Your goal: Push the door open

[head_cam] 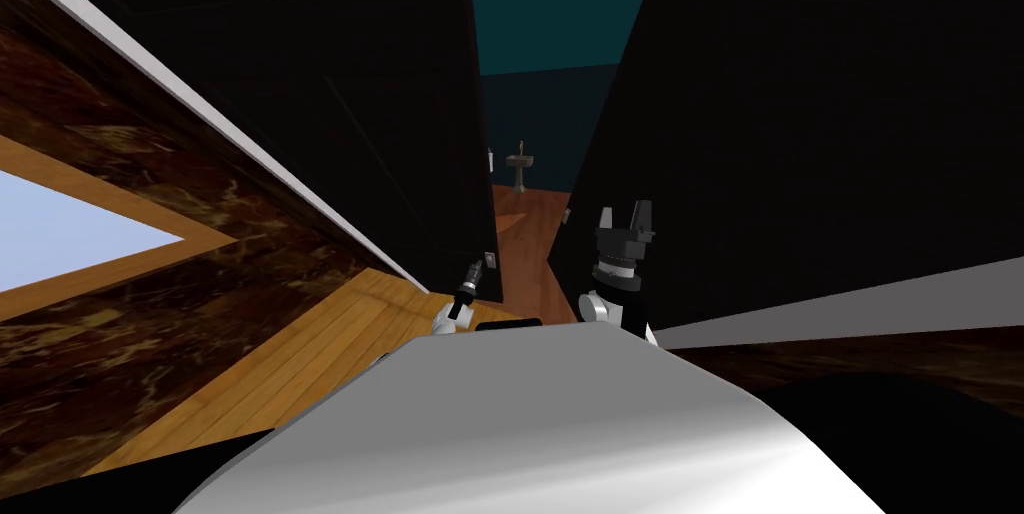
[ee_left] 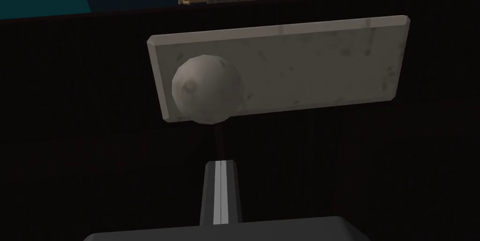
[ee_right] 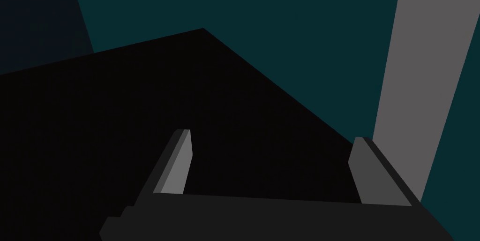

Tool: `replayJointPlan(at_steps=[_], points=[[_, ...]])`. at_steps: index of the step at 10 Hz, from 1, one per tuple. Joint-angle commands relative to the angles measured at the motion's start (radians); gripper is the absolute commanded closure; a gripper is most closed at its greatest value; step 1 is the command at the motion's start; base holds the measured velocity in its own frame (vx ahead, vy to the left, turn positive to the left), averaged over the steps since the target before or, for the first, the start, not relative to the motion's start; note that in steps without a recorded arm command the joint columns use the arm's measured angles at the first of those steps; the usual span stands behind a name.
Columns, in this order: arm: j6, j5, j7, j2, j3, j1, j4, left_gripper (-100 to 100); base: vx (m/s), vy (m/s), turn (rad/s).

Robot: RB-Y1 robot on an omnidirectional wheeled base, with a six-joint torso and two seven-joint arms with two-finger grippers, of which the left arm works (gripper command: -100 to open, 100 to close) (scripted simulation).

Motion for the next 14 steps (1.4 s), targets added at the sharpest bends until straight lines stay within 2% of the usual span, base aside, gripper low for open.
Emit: replayJointPlan(at_steps=[1,4,6,7,8,11,14], points=[[0.003,0.000,0.004,0.001,-0.002,0.003,-0.001,-100,-0.181,0.013,0.004],[0.002,0.001,0.013,-0.009,-0.007,0.007,-0.004,-100,-0.194,0.011,0.022],[0.002,0.002,0.019,-0.029,-0.011,0.010,-0.005,-100,-0.216,0.011,0.026],[0.010,0.000,0.020,-0.021,-0.012,0.018,-0.022,-100,-0.085,-0.003,0.001],[0.008,0.001,0.019,-0.012,-0.010,0.020,-0.022,-100,0.057,-0.046,-0.035],[0.001,0.003,0.014,-0.004,-0.006,0.023,-0.020,-100,0.175,-0.041,-0.016],[-0.007,0.005,0.009,-0.006,0.000,0.026,-0.017,-100,0.195,-0.049,-0.024]])
